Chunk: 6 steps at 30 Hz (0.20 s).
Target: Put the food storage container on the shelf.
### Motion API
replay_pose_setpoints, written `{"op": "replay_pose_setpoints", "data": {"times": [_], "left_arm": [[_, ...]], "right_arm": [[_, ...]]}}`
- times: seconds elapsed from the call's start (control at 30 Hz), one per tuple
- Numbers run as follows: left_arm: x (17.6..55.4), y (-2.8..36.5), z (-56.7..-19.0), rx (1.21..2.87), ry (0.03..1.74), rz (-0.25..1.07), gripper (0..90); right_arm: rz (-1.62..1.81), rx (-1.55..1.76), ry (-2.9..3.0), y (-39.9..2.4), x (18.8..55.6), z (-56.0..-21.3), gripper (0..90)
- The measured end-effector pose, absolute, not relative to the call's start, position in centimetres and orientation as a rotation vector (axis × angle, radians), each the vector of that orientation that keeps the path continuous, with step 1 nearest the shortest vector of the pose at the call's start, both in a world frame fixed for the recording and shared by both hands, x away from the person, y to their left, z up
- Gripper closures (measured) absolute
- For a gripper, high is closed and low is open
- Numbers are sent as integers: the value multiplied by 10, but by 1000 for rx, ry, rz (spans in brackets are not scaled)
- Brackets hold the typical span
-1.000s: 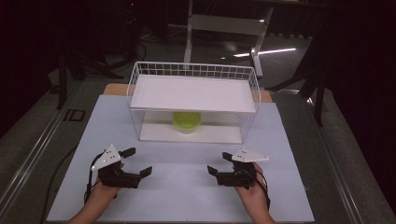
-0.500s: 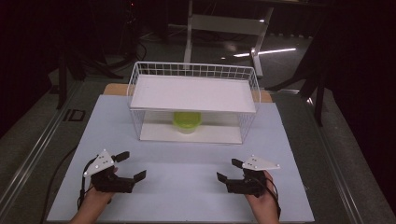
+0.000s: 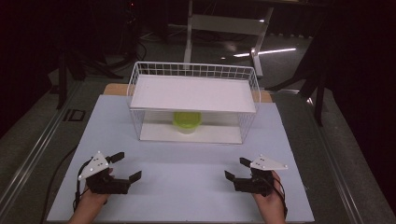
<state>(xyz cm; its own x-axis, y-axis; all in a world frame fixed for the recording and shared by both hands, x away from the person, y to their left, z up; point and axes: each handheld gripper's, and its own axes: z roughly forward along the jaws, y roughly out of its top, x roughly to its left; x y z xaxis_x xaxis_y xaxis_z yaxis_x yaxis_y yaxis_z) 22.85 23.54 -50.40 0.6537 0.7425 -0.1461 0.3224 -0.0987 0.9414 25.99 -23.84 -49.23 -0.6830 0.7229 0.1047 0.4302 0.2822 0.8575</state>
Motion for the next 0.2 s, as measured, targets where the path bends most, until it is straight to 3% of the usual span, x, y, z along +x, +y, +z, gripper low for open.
{"op": "replay_pose_setpoints", "data": {"times": [0.2], "left_arm": [[229,235,-505,1695,878,439,18]], "right_arm": [[1371,1066,2235,-241,262,-491,200]]}}
